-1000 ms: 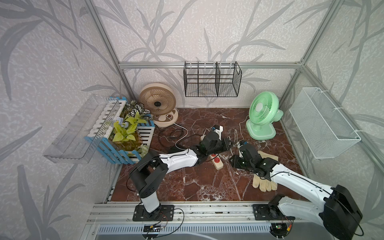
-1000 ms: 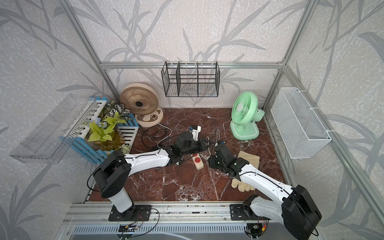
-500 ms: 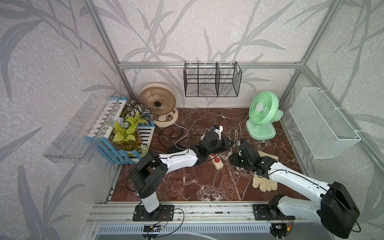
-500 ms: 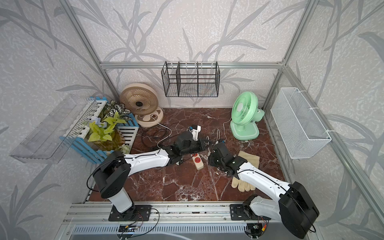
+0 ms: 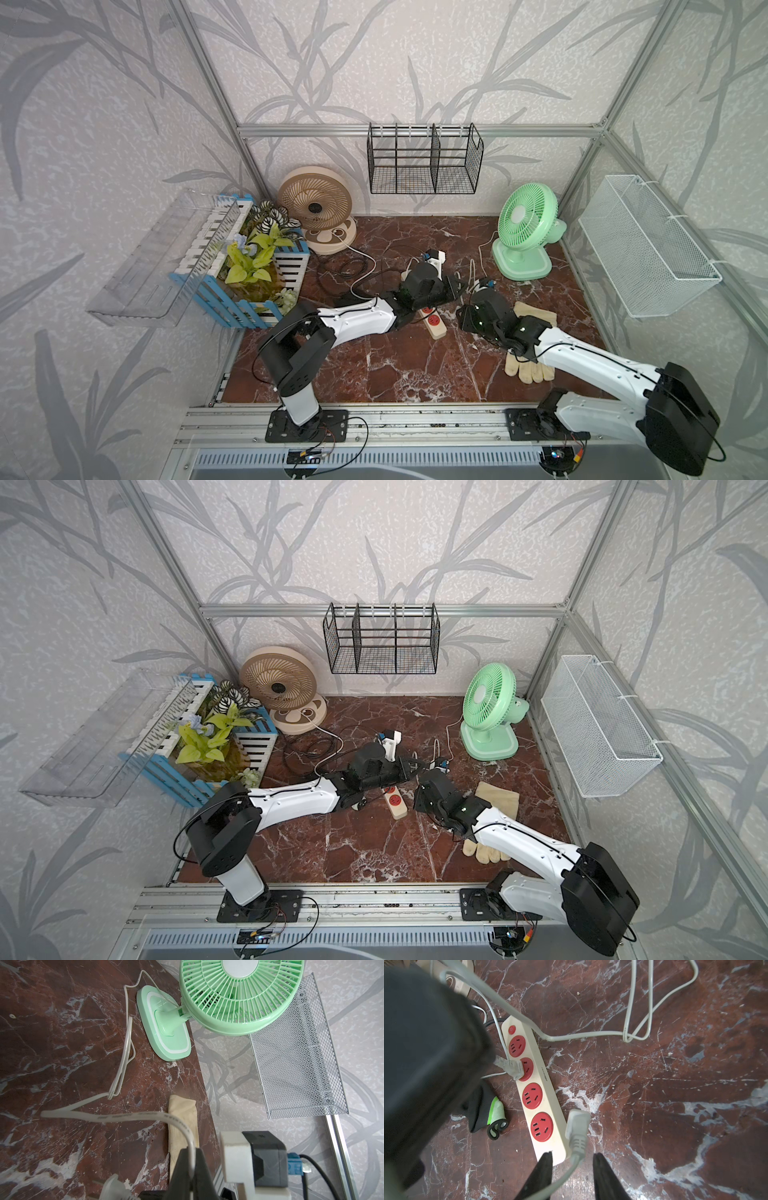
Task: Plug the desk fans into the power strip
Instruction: Pick up the plug from the center of the board.
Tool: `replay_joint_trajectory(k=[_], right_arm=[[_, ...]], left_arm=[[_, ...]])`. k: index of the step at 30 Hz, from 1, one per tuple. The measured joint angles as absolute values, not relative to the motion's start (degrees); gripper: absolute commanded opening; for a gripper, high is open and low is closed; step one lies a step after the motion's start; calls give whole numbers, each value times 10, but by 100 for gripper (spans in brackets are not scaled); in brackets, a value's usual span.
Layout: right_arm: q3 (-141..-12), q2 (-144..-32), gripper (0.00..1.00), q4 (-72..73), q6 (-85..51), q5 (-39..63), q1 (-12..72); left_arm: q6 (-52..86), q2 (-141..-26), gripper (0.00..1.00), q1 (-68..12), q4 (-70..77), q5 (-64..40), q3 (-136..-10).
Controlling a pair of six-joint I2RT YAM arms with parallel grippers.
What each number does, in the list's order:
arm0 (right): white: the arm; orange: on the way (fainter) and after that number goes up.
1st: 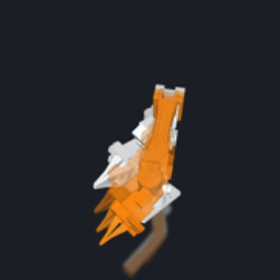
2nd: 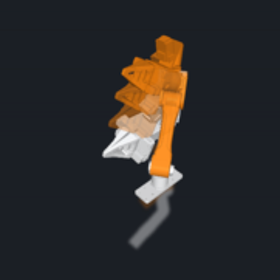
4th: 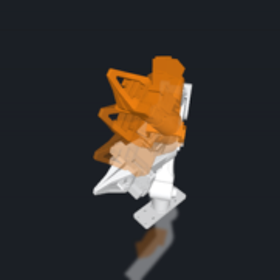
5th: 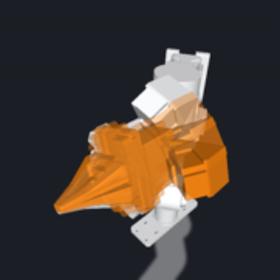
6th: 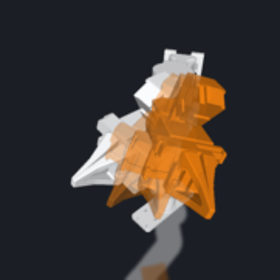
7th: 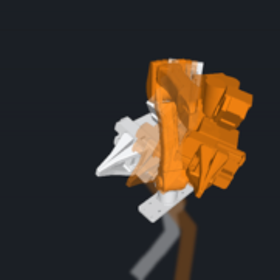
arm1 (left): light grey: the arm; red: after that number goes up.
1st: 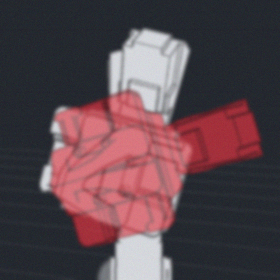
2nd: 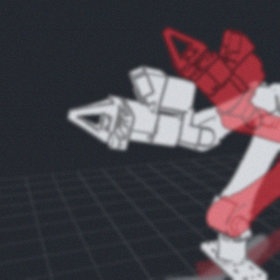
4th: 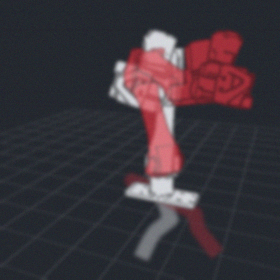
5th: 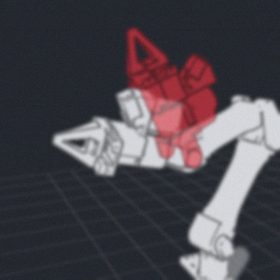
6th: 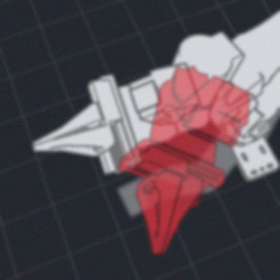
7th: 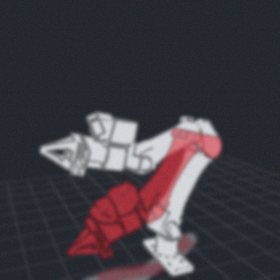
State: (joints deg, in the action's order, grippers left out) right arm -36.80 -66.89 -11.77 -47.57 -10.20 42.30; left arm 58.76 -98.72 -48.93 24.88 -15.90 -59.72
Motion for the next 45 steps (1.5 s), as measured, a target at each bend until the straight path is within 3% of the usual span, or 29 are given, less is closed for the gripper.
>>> replay_joint_trajectory(k=[20, 24, 29, 33, 45], right_arm=[[-364, -677, 39, -101, -485, -191, 439], [-359, -678, 54, -95, -484, -208, 439], [-335, -658, 63, -88, -475, -223, 439], [-320, -631, 99, -76, -463, -225, 439], [-281, -542, 99, -46, -450, -183, 439]], left_arm=[[601, -987, 0, -489, 245, -155, -597], [602, -987, 0, -489, 243, -151, -597], [600, -987, 0, -489, 211, -145, -611], [601, -987, 0, -487, 188, -144, -630], [660, -987, 0, -475, 112, -127, -651]])
